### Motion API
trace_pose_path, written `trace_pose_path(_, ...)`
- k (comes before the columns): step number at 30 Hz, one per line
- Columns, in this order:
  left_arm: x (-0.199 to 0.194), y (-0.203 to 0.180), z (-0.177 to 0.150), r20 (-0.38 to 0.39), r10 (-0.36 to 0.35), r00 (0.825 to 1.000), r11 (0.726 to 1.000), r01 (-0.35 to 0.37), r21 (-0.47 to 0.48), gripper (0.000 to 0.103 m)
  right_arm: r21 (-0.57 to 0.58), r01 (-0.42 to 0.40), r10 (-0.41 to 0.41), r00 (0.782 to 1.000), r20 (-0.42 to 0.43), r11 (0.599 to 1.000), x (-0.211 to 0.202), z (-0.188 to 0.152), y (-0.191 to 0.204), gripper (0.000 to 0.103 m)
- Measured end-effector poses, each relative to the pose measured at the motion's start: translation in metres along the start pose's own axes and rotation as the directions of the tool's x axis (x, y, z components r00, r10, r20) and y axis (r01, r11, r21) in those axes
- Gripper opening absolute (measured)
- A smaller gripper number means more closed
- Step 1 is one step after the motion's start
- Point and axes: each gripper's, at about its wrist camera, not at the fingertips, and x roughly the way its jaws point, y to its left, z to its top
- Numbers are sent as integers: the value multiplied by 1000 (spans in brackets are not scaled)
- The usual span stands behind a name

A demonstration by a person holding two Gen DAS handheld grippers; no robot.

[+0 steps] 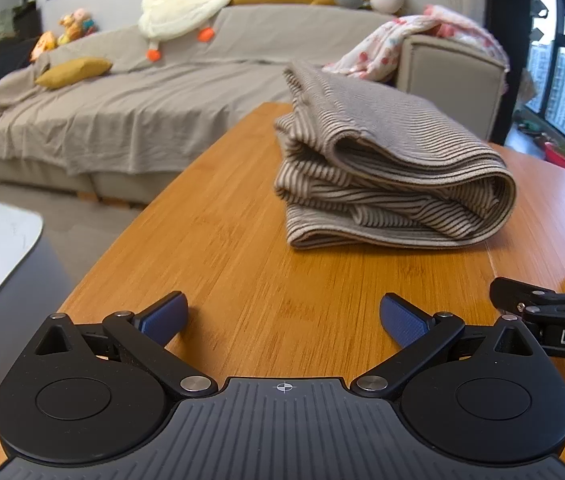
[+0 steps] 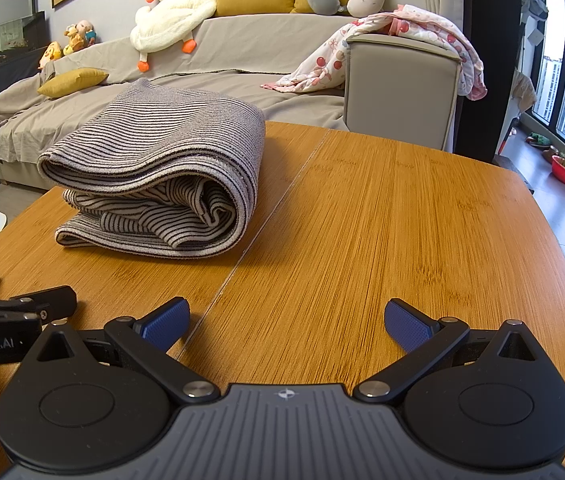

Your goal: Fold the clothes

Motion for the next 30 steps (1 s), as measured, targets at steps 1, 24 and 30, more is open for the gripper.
trace_pose_path(1,-1,0,0,-6,10,1000,1000,-10,-5,103,-1,-2,2,1000,0,1000,0,0,0,103)
trace_pose_path(24,-2,0,-4,17,8,1000,1000,-8,-8,103,-2,-2,2,1000,0,1000,0,-1,2,103)
trace_pose_path(30,-3,-1,-4,17,8,1000,1000,-8,-9,103,-2,-2,2,1000,0,1000,0,-1,2,103)
